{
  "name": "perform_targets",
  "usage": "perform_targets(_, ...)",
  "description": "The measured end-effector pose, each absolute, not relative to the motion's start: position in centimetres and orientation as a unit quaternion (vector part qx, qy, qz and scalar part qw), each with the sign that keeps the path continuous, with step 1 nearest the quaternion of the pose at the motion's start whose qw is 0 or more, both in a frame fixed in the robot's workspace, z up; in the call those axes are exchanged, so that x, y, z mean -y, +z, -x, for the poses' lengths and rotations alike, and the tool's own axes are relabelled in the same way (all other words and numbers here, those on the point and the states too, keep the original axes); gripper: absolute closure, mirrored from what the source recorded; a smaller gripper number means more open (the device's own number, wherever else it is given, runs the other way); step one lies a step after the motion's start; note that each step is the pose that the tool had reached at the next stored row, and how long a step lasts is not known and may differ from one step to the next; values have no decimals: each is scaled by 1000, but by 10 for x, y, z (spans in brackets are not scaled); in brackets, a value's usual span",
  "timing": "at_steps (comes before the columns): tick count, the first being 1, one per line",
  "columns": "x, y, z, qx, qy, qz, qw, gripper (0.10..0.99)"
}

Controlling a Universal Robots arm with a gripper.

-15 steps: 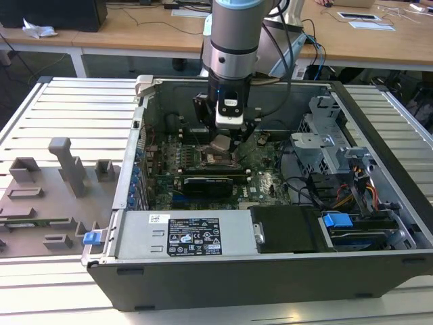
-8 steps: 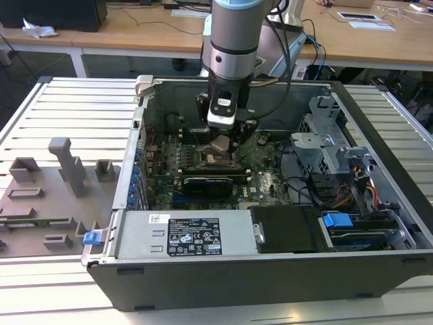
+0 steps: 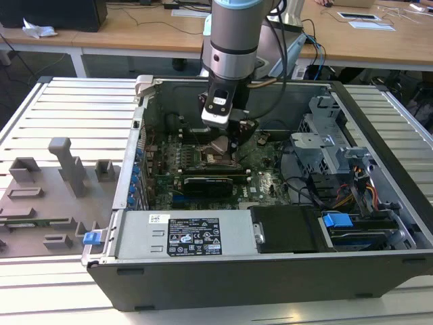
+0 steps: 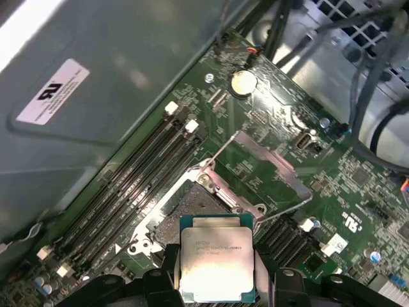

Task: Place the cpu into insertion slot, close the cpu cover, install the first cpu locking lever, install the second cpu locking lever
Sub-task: 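Place the cpu into insertion slot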

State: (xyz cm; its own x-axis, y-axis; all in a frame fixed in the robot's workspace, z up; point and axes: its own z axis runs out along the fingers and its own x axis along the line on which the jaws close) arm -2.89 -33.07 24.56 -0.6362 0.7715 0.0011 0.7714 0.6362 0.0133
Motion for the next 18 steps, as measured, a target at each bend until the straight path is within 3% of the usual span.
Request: perform_targets(18,331,245,29,-853,-14,-522,12,545)
